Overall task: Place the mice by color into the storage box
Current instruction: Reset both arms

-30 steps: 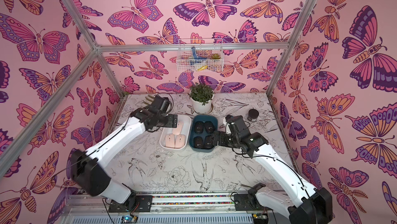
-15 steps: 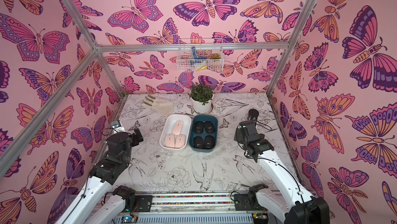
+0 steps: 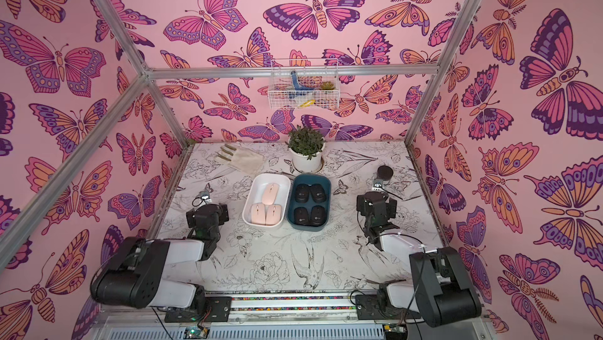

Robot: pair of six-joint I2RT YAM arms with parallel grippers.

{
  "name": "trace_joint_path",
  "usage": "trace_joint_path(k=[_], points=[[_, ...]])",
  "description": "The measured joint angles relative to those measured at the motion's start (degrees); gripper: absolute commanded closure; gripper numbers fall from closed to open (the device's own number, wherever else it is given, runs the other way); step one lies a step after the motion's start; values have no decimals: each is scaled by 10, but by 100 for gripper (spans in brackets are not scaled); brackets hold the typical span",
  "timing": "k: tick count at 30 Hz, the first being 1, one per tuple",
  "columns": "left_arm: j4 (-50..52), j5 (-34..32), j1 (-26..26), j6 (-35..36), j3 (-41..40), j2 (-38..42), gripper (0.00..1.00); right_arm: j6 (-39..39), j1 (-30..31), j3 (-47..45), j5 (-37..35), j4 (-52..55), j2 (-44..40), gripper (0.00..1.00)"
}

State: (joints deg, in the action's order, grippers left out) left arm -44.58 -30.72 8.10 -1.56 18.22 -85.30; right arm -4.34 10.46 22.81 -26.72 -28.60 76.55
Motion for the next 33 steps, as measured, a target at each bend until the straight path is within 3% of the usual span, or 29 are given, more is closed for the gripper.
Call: trace_joint_path(k=[3,9,17,33], points=[[-23,48,-21,0,23,1,0,22,-10,-8,25,-75,41,1],[-106,129,-54,2,-7,-24,0,21,-68,-28,93,-197,104,1],[-79,177,-75,-6,19,-29,0,9,-86,-18,140,-196,103,1],[-77,192,-77,-10,22,-29,0,6,-87,-13,153,-189,103,1]])
